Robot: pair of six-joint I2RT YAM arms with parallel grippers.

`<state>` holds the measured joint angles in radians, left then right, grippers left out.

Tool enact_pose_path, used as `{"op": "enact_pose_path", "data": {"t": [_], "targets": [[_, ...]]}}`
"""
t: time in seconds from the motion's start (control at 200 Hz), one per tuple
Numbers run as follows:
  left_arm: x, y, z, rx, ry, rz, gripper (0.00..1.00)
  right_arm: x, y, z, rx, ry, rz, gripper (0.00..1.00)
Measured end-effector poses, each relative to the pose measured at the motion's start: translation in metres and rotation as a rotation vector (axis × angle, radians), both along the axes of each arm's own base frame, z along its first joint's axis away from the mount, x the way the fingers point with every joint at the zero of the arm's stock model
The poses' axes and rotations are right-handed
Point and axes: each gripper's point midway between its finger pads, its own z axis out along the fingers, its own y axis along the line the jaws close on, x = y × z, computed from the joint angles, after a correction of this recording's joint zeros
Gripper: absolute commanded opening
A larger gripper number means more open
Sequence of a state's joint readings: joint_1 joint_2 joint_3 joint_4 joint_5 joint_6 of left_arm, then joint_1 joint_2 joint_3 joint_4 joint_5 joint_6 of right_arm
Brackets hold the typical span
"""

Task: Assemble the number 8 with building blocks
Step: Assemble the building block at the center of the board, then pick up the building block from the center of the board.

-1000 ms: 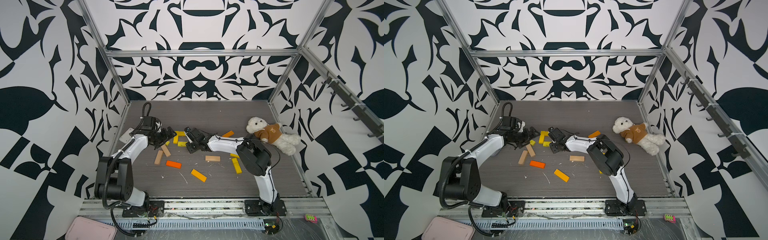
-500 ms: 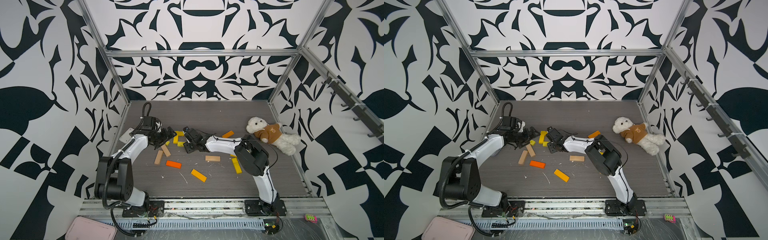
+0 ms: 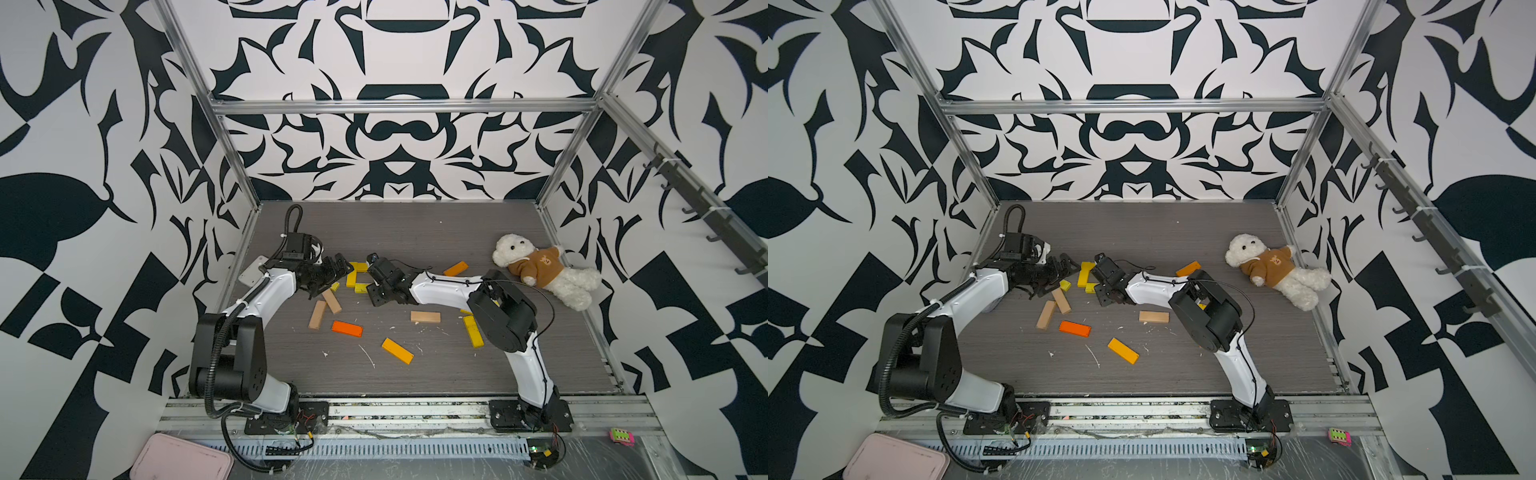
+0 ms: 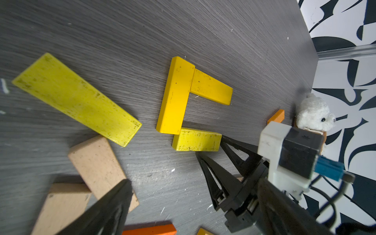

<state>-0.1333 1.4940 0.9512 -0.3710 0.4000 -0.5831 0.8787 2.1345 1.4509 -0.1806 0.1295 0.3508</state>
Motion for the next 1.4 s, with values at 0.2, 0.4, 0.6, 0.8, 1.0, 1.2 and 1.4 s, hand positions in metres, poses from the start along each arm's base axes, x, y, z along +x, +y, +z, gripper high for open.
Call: {"op": "enact_pose_path", "data": {"t": [0.2, 0.4, 0.6, 0.8, 1.0, 1.2, 1.4], "targets": [[-0.002, 0.008, -0.008, 0.053, 0.035, 0.012, 0.99, -0.003, 0.003, 0.001, 0.009, -0.001, 0.004, 0.7], [0.005, 0.024, -0.022, 0.174, 0.086, 0.028, 0.99, -0.021, -0.003, 0.006, 0.002, 0.002, 0.039, 0.73], [0.006, 0.038, -0.049, 0.278, 0.175, 0.04, 0.99, -0.043, -0.003, 0.029, 0.026, -0.022, 0.083, 0.73], [0.02, 0.046, -0.064, 0.331, 0.216, 0.062, 0.92, -0.06, -0.008, 0.047, 0.048, -0.046, 0.106, 0.73], [0.039, 0.048, -0.069, 0.353, 0.218, 0.081, 0.86, -0.067, -0.018, 0.045, 0.036, -0.052, 0.103, 0.73], [0.042, 0.048, -0.077, 0.355, 0.24, 0.085, 0.76, -0.068, -0.025, 0.047, 0.026, -0.063, 0.092, 0.73], [0.046, 0.048, -0.083, 0.362, 0.253, 0.083, 0.65, -0.067, -0.026, 0.049, 0.032, -0.075, 0.087, 0.72]]}}
